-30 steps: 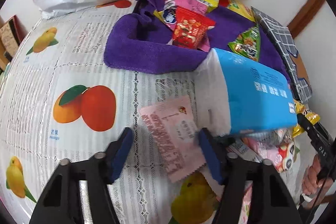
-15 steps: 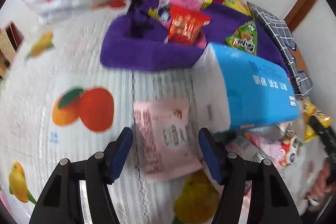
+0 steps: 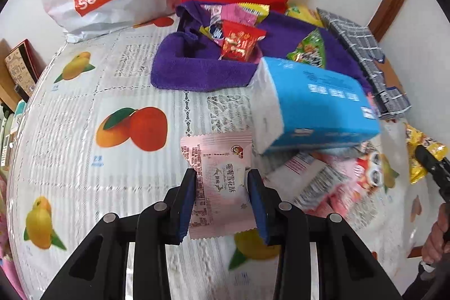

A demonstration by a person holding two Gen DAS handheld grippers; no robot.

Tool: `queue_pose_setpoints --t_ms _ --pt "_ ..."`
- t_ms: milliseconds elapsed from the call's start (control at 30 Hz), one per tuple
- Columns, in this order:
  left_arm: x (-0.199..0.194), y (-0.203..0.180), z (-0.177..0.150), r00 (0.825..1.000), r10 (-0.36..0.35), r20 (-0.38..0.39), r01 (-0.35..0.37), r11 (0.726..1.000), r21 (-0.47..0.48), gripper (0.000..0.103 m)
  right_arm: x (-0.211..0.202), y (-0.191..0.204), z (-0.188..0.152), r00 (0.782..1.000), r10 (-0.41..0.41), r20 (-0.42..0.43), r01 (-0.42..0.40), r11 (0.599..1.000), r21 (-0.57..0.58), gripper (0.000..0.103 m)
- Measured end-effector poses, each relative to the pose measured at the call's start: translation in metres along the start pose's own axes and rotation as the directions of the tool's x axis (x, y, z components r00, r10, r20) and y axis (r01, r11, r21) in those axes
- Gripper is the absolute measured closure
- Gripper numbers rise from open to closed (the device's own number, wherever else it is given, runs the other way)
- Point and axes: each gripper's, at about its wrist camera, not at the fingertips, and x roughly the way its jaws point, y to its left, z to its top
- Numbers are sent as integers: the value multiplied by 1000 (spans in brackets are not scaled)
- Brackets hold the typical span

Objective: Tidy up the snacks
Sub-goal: 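Grasp the yellow chip packet with the right tool while the left grasps the pink sachet, then carry the yellow packet with the right tool while the left carries the pink sachet over the towel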

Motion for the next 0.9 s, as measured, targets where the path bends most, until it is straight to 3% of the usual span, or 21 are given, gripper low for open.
queue_pose_setpoints --t_ms 267,500,900 --pt "-36 -11 -3 994 -95 52 94 995 19 68 -15 27 1 999 28 22 -27 999 -25 51" --pt "-54 -28 8 987 -138 85 134 990 49 68 -23 36 11 999 38 33 -38 999 -12 52" --pt "-79 -46 66 975 -172 139 159 982 100 68 -22 46 70 995 41 86 -41 999 -4 52"
